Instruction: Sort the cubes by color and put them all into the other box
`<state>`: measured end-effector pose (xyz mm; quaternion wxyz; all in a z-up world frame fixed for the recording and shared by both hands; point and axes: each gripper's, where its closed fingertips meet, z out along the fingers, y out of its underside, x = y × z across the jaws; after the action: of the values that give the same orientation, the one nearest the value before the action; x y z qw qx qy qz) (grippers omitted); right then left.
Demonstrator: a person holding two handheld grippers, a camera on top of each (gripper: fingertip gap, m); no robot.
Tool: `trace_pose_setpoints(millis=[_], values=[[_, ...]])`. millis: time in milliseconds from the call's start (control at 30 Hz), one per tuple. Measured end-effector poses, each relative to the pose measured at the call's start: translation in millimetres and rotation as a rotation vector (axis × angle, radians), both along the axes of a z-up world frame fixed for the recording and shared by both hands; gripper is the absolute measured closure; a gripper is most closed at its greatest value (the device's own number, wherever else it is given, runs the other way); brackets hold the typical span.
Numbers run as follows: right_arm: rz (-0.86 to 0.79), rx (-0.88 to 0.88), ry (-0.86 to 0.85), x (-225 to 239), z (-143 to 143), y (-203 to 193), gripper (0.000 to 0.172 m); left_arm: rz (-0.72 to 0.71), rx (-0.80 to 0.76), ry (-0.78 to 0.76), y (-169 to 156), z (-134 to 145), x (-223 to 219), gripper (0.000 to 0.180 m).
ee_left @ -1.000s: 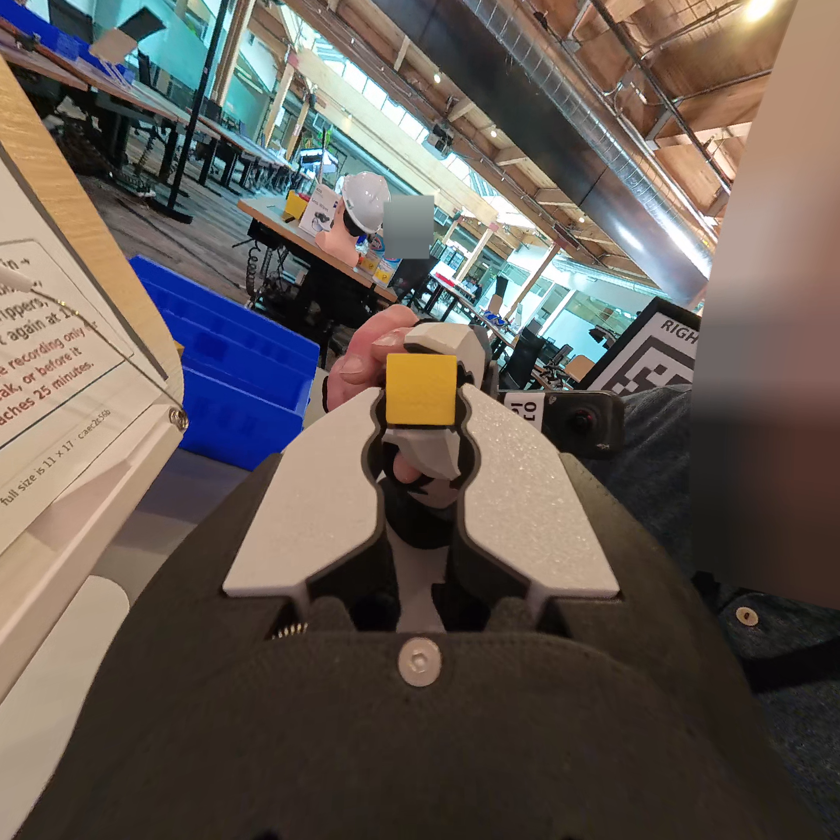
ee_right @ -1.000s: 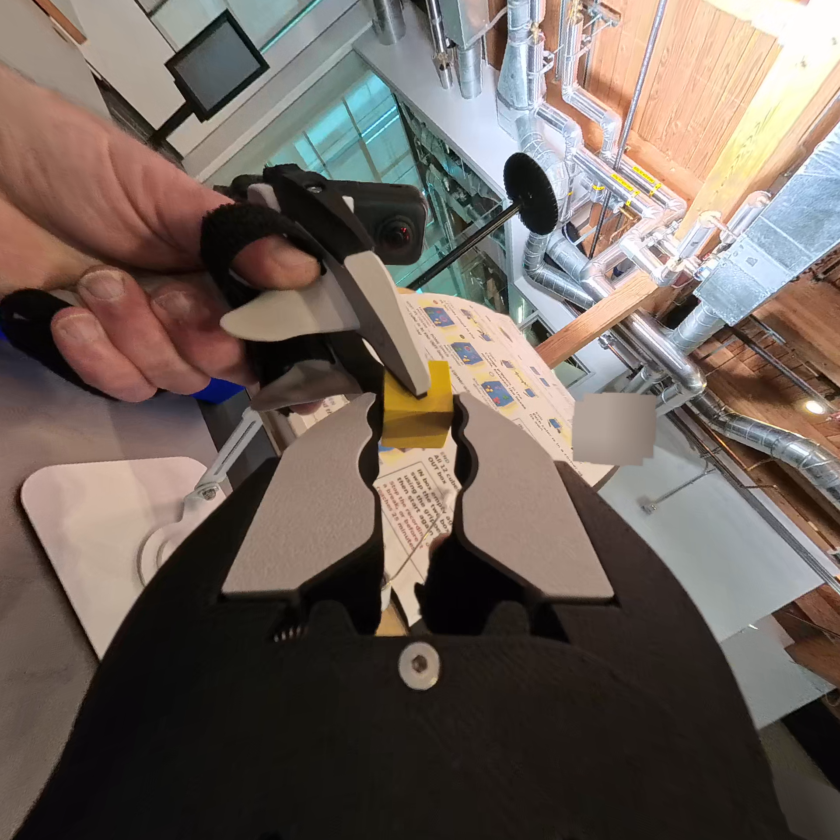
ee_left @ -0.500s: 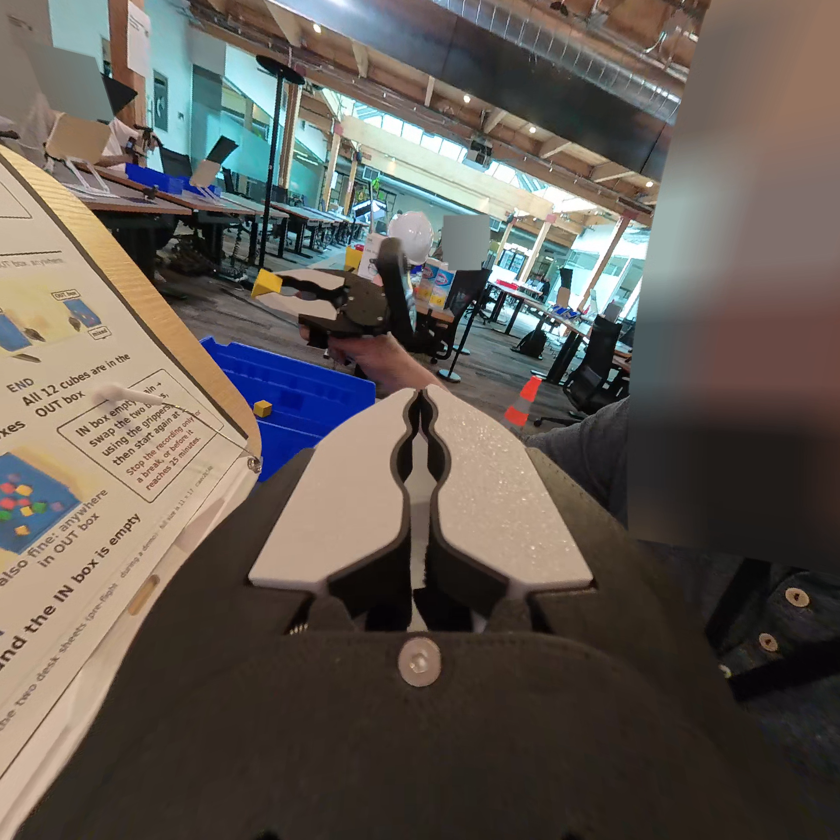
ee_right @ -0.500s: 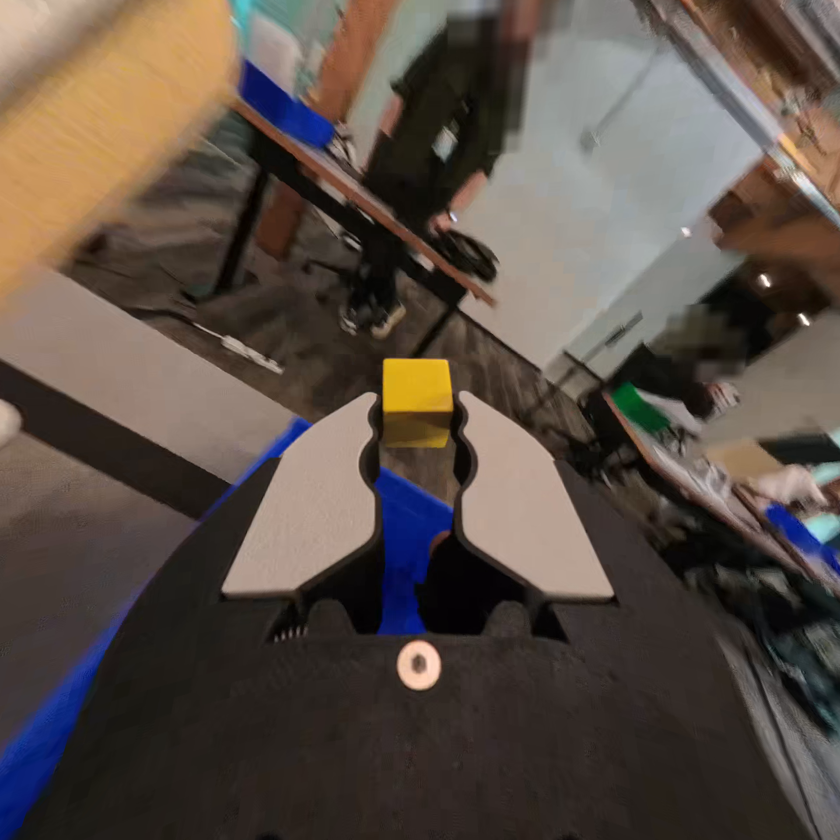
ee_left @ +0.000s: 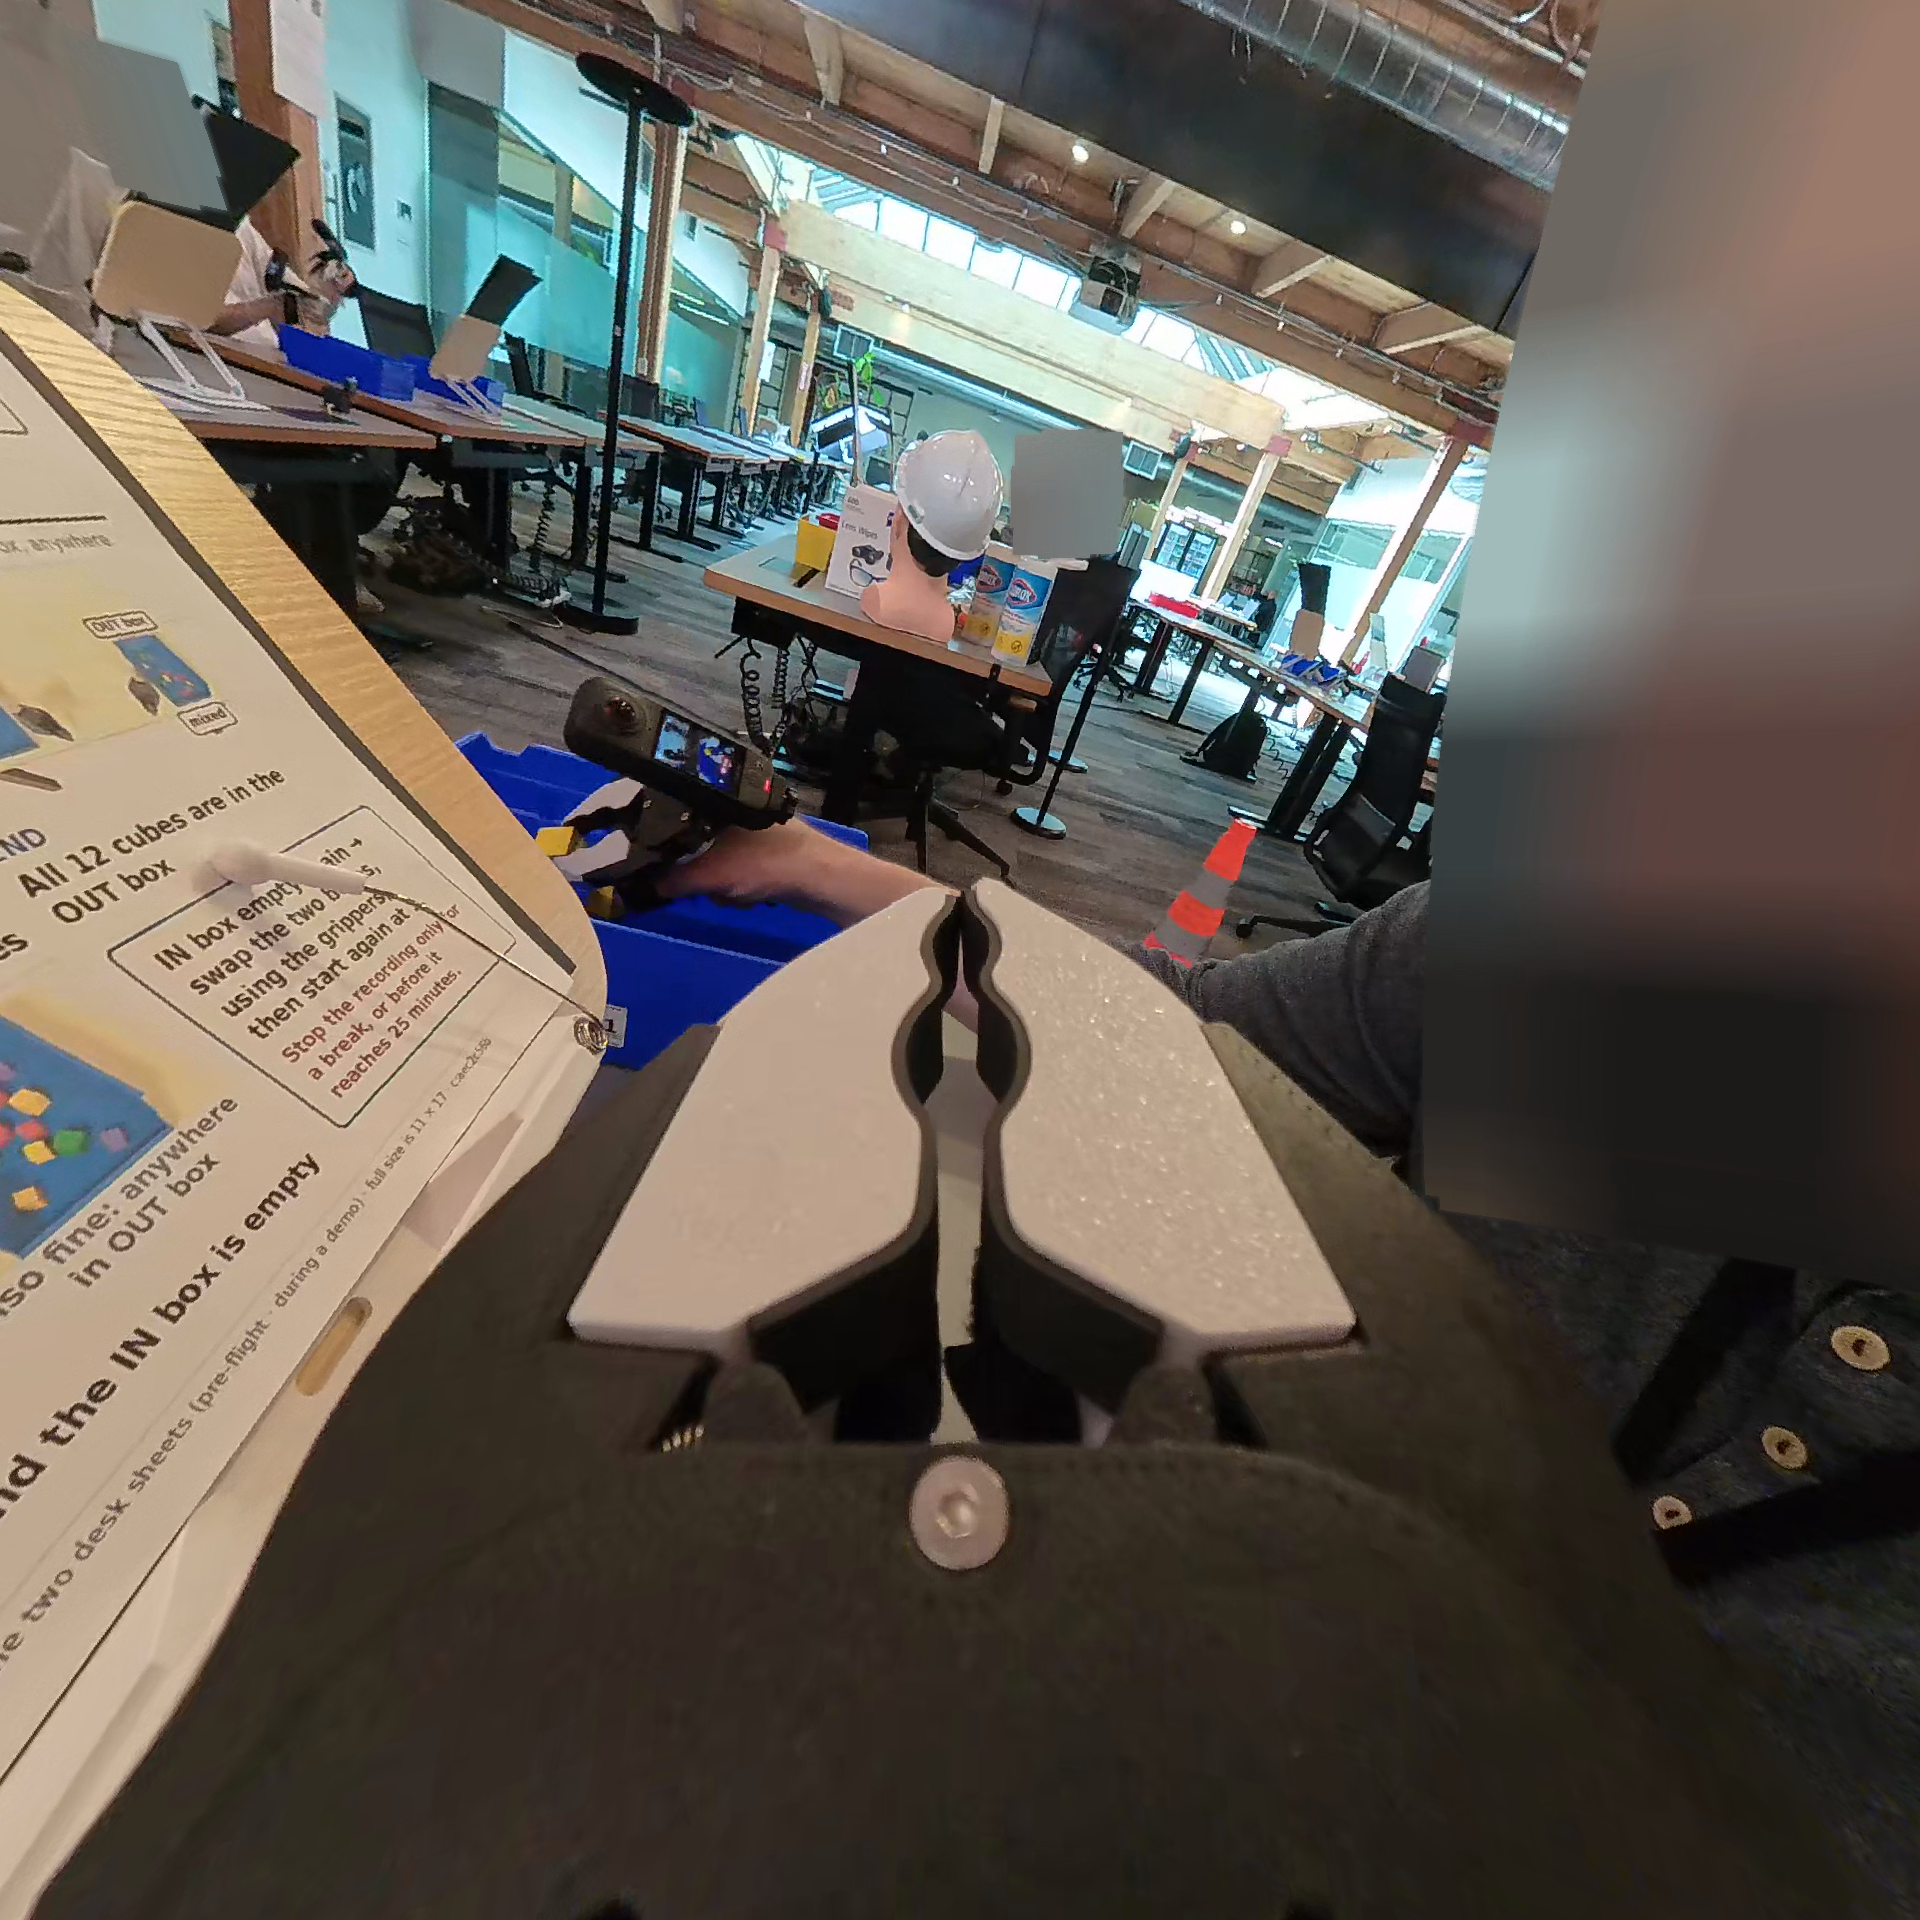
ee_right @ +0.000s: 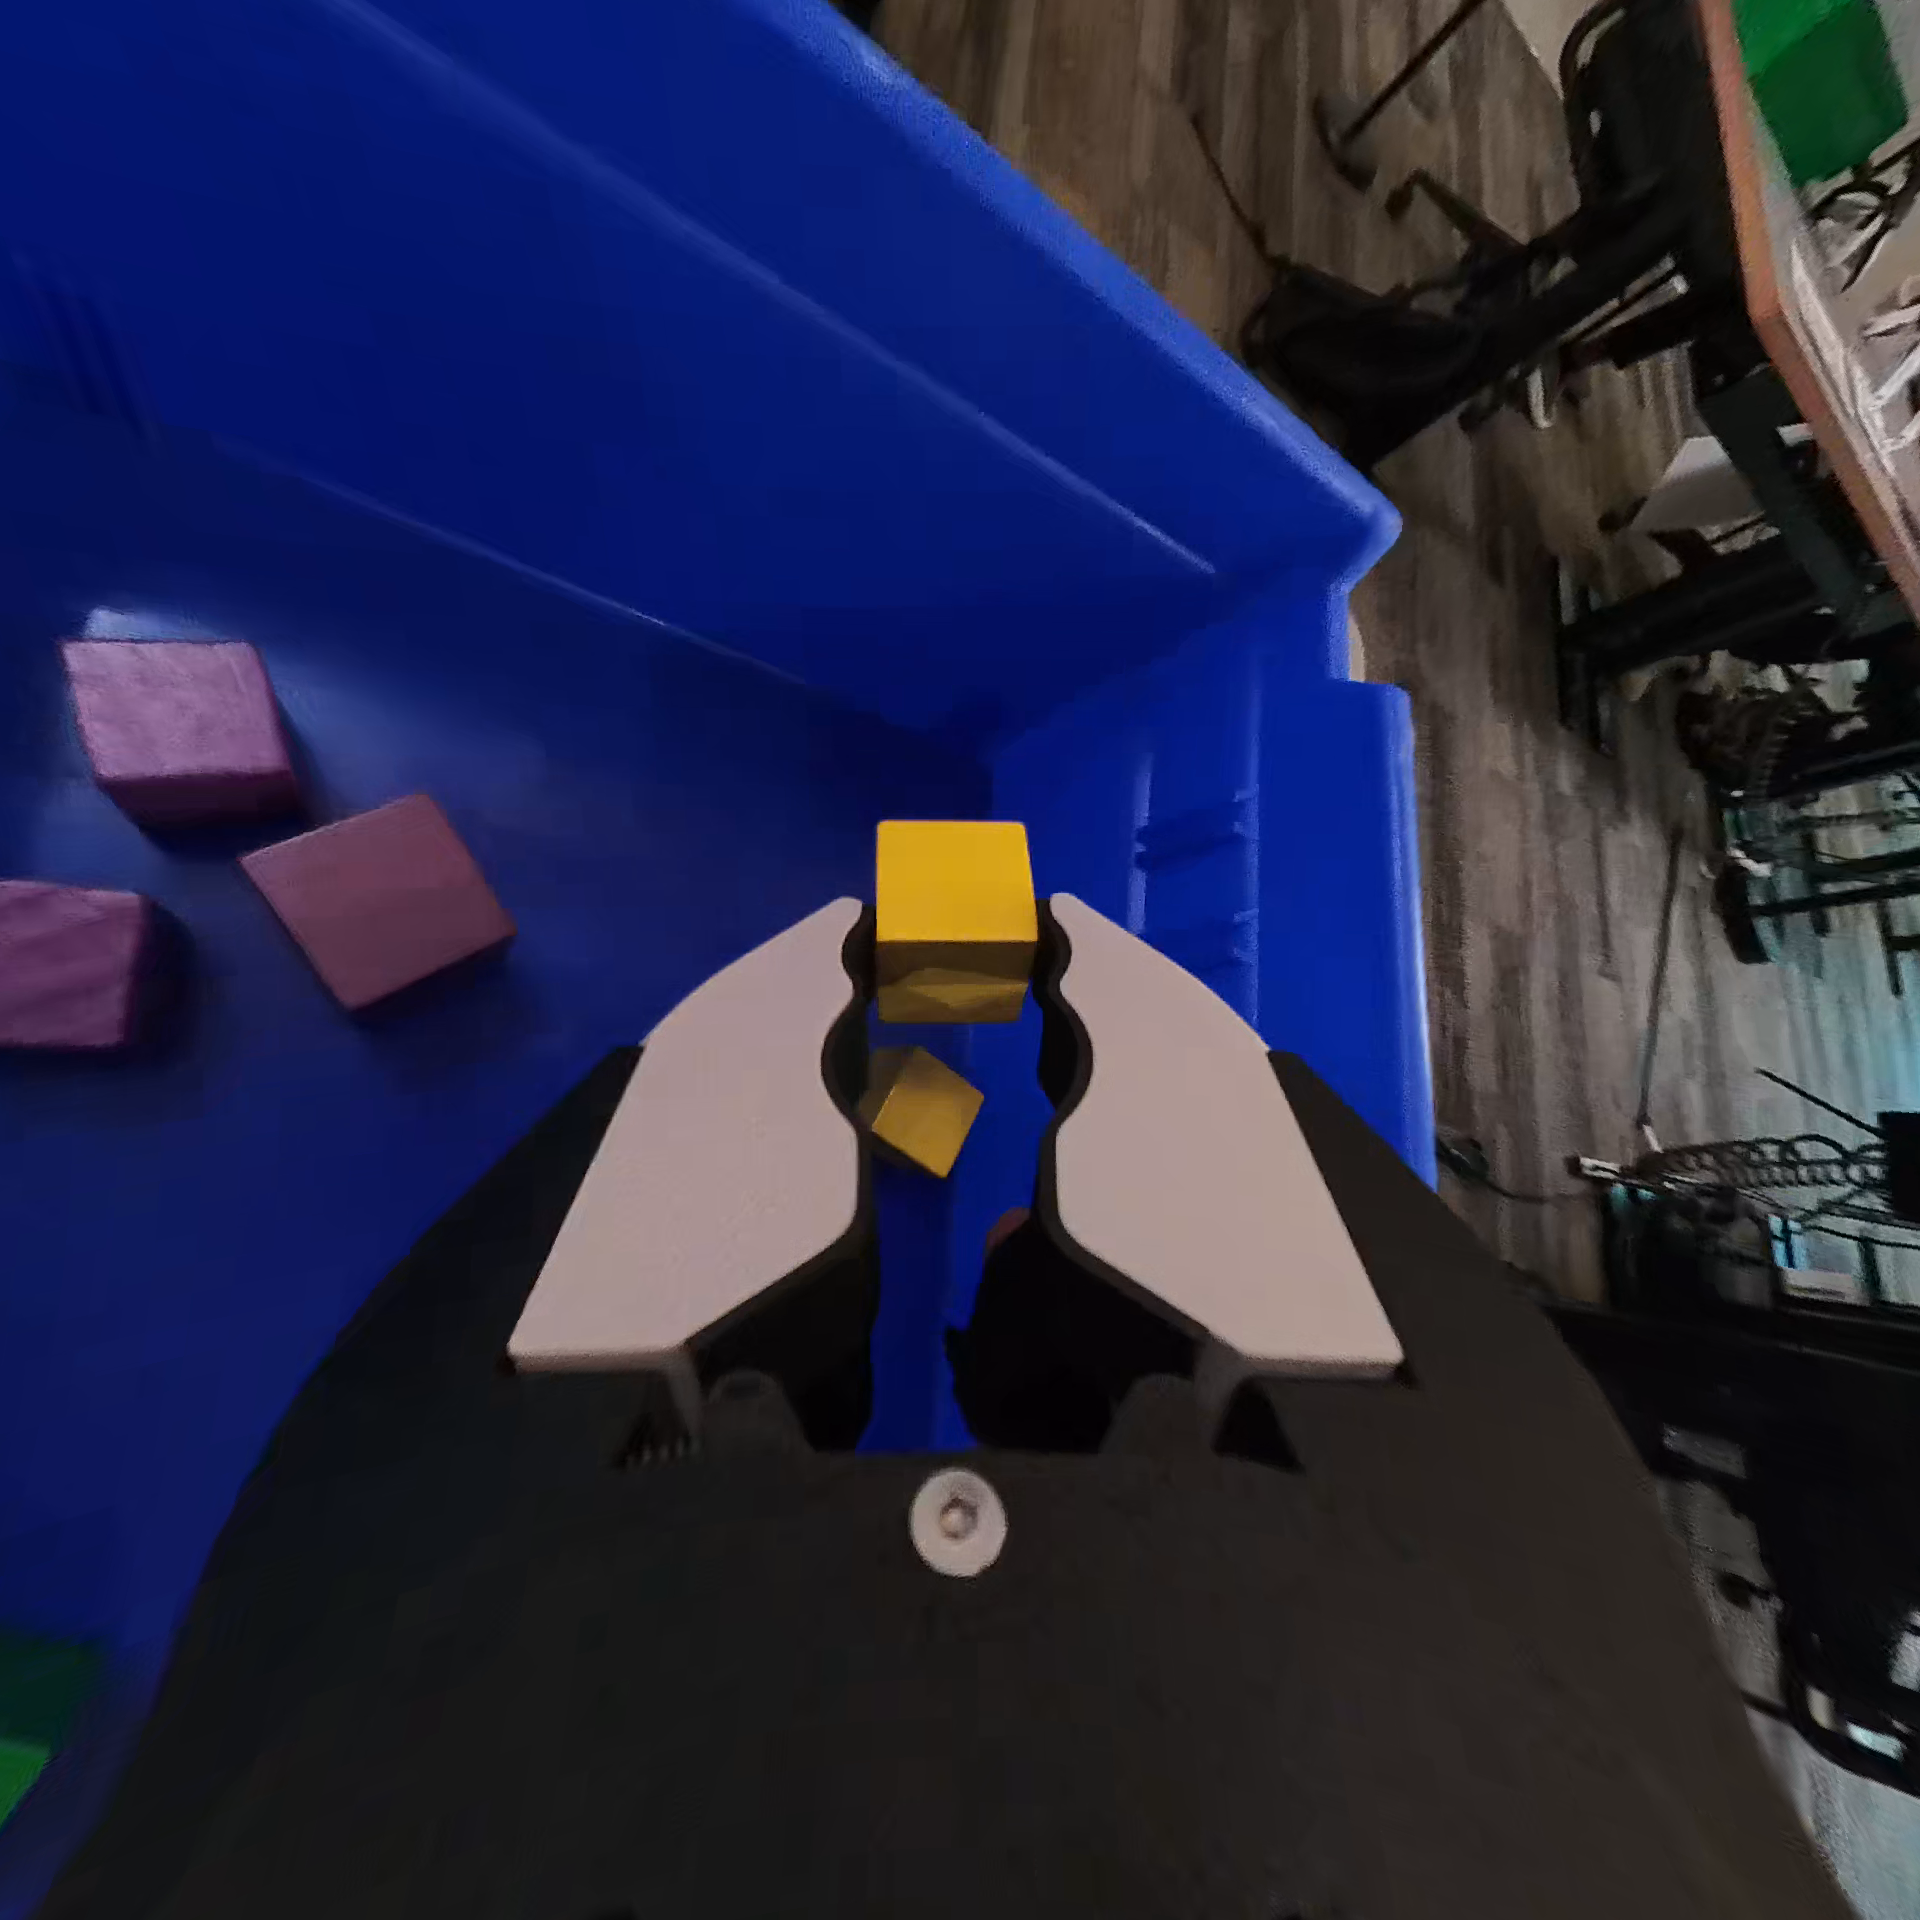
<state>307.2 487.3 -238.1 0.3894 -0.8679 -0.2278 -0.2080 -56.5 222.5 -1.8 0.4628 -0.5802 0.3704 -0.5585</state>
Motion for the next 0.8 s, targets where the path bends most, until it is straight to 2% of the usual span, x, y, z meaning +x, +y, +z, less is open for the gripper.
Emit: trace_pose_setpoints(millis=[233,467,567,700,800], values=[[-0.012,-0.115,-0.100,1.5,-30.1,-2.7,0.142,0.003,0.006,0.009,0.2,-1.0,0.4,0.180],[-0.007,-0.103,-0.113,-1.1,-26.4,-1.2,0.135,0.007,0.020,0.029,-0.7,-2.4,1.0,0.180],[-0.001,-0.033,-0.114,-3.2,-3.4,-1.1,0.141,0.022,0.035,0.035,0.1,0.4,-3.2,0.180],[0.053,0.137,0.038,-24.8,56.7,-5.3,0.145,0.091,0.090,0.044,5.1,13.0,-23.8,0.180],[0.103,0.269,0.113,-44.7,101.0,-14.6,0.147,0.203,0.139,0.062,16.5,24.7,-54.2,0.180]])
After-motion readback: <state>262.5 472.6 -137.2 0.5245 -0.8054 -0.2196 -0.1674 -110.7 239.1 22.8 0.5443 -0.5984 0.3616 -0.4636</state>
